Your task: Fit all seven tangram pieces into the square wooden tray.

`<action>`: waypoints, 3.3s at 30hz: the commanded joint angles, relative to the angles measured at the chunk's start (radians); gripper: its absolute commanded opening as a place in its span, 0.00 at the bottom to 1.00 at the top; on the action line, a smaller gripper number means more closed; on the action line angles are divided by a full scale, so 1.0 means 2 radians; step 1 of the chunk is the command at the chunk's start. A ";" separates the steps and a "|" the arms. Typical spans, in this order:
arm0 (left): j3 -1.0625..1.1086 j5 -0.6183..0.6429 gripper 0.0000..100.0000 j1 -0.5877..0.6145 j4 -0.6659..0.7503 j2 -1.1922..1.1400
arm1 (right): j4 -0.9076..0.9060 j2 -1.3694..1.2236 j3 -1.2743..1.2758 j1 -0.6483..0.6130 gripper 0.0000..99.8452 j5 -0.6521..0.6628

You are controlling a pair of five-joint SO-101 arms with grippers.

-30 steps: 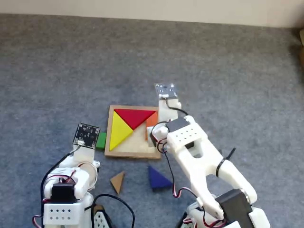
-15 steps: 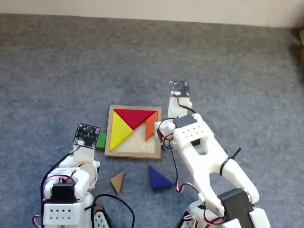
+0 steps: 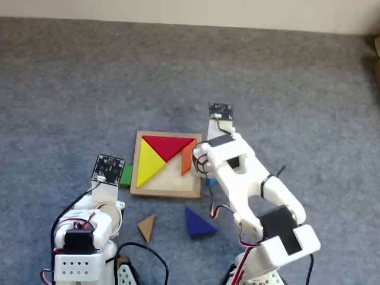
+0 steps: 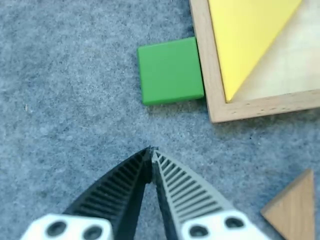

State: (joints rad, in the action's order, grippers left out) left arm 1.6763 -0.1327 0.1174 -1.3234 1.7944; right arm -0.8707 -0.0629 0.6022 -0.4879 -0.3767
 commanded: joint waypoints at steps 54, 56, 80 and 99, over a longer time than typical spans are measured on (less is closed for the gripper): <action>0.010 -0.001 0.01 0.007 -0.002 0.018 | -0.055 -0.018 -0.098 0.043 0.27 -0.002; 0.010 -0.001 0.01 0.007 -0.002 0.018 | -0.055 -0.018 -0.098 0.045 0.27 -0.002; 0.010 -0.001 0.01 0.007 -0.002 0.018 | -0.145 -0.008 -0.105 0.070 0.27 -0.002; 0.010 -0.001 0.01 0.007 -0.002 0.018 | -0.151 -0.049 -0.121 0.095 0.27 -0.002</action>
State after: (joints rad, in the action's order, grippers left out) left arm 1.6763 -0.1327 0.1174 -1.3234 1.7944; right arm -1.1592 -0.1320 0.4289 -0.3314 -0.3751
